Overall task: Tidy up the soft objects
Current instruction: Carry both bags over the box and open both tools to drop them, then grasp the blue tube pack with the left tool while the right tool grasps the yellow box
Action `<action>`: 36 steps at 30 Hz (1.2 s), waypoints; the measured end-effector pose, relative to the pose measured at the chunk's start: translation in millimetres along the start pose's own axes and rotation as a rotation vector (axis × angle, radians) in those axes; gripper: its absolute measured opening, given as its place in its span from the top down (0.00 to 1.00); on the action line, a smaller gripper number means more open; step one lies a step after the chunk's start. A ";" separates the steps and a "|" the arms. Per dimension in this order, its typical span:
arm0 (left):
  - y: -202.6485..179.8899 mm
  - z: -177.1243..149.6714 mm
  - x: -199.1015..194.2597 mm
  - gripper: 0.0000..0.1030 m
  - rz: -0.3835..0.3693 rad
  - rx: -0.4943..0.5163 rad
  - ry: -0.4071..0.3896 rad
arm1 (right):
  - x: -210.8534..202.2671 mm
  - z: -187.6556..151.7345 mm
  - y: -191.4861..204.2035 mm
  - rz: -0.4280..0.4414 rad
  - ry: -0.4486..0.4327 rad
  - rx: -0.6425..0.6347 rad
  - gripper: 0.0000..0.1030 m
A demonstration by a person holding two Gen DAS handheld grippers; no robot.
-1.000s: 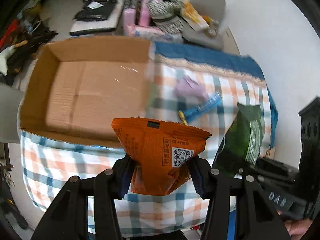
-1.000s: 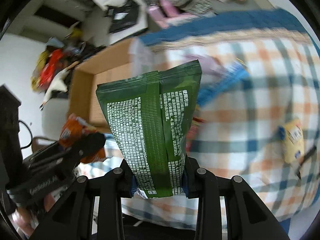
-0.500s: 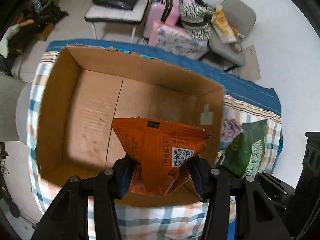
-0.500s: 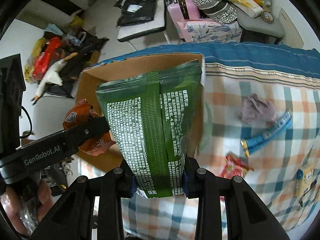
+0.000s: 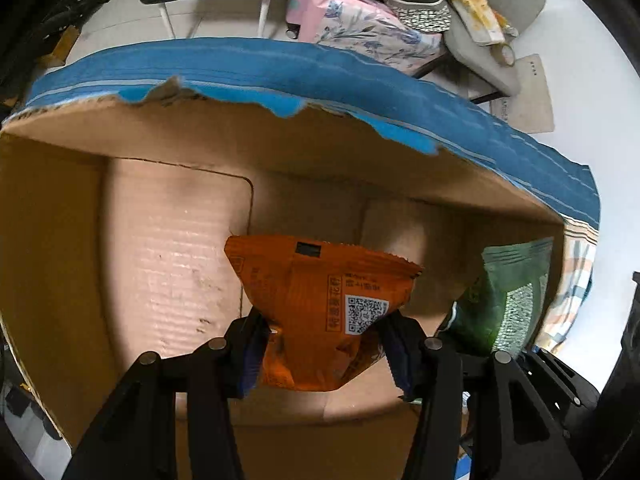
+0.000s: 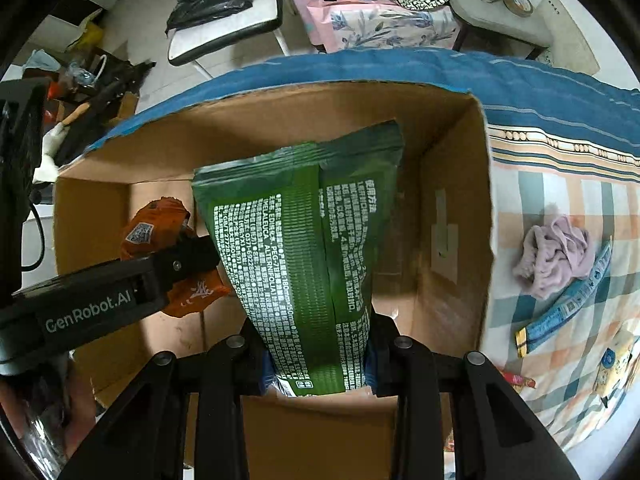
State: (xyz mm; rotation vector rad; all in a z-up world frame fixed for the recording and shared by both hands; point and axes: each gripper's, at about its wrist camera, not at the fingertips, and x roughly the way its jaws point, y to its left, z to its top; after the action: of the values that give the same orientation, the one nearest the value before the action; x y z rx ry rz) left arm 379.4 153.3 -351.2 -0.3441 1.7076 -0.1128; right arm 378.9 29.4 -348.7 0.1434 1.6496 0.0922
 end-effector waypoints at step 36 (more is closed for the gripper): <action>-200.7 -126.1 -105.4 0.06 0.179 0.481 -0.351 | -181.0 -148.5 -199.6 -0.049 -0.299 0.201 0.00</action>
State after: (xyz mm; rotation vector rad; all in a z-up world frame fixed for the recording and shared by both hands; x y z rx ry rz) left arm 302.2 -21.8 -176.0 0.1419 1.3051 -0.3065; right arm 237.8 -191.0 -187.0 0.2574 1.3605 -0.1282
